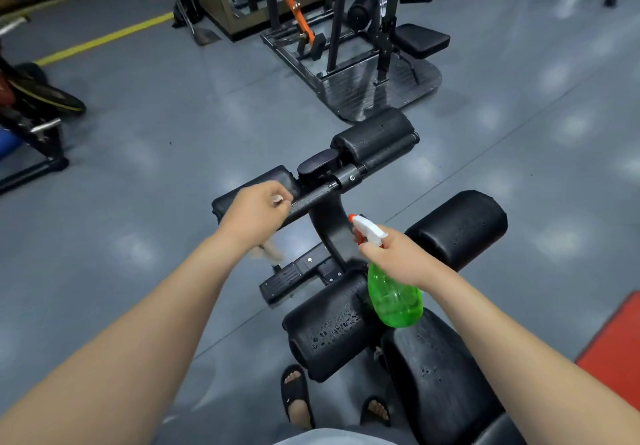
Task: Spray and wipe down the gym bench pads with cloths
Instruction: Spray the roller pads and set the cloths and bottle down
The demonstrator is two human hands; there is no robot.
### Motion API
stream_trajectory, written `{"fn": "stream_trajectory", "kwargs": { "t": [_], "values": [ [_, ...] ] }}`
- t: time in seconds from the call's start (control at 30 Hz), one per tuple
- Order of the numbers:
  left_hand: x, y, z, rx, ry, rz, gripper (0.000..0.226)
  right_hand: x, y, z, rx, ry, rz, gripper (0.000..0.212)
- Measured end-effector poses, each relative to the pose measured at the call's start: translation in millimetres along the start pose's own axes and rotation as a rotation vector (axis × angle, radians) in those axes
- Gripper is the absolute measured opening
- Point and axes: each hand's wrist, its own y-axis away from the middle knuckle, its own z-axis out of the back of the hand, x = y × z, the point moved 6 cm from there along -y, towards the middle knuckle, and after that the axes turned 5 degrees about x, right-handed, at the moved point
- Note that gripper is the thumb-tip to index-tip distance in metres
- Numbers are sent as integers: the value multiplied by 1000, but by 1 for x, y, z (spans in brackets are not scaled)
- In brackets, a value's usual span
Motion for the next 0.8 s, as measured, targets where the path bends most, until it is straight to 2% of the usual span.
{"fn": "stream_trajectory", "kwargs": {
  "t": [0.1, 0.23, 0.27, 0.4, 0.5, 0.6, 0.67, 0.8],
  "values": [
    [22, -6, 13, -1, -151, 67, 19, 12, -11, 1, -47, -5, -9, 48],
    [50, -11, 15, -23, -268, 103, 20, 31, -24, -2, -72, 12, 2, 26],
    [55, -11, 15, -44, -271, 108, 20, 33, -27, -4, -76, 14, -10, 26],
    [68, -13, 17, -81, -251, 143, 20, 43, -31, -18, -7, 105, -8, 50],
    [72, -18, 24, -87, -257, 156, 19, 54, -27, -33, 78, 108, 43, 48],
    [72, -26, 30, -92, -275, 155, 18, 59, -24, -45, 145, 76, 87, 37],
    [67, -30, 31, -90, -295, 139, 16, 58, -25, -47, 138, 101, 95, 41],
    [41, -39, 23, -76, -324, 91, 14, 44, -32, -25, 15, 52, 42, 51]
  ]
}}
